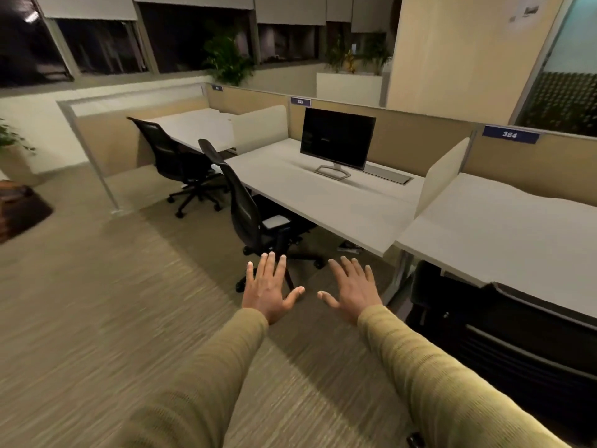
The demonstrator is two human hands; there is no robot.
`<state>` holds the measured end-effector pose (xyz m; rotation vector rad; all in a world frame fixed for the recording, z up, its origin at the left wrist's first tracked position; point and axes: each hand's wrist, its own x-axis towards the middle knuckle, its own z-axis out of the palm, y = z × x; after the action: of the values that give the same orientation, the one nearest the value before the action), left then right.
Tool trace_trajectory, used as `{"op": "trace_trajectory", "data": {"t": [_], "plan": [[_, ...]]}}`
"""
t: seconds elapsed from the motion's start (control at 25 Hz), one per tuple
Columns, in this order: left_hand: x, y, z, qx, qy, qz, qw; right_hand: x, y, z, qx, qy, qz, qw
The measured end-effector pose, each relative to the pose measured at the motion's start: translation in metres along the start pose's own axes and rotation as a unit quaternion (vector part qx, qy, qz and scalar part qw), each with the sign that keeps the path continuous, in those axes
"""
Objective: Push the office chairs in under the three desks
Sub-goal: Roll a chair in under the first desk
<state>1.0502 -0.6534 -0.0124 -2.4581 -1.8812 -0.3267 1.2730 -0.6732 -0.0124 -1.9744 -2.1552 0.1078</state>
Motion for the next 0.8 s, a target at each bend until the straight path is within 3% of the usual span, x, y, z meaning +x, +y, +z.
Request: {"op": "trace_trajectory", "data": {"t": [0.32,0.8], "plan": [[-0.008,-0.166,-0.013,0.009,0.010,-0.070,0.997,0.075,-0.157,0.044,0.041,-0.012,-0.055,0.998],[0.005,-0.331,-0.012,0.014,0.009,-0.177,0.984,0.191,-0.304,0.109,0.052,-0.045,-0.155,0.985]]}}
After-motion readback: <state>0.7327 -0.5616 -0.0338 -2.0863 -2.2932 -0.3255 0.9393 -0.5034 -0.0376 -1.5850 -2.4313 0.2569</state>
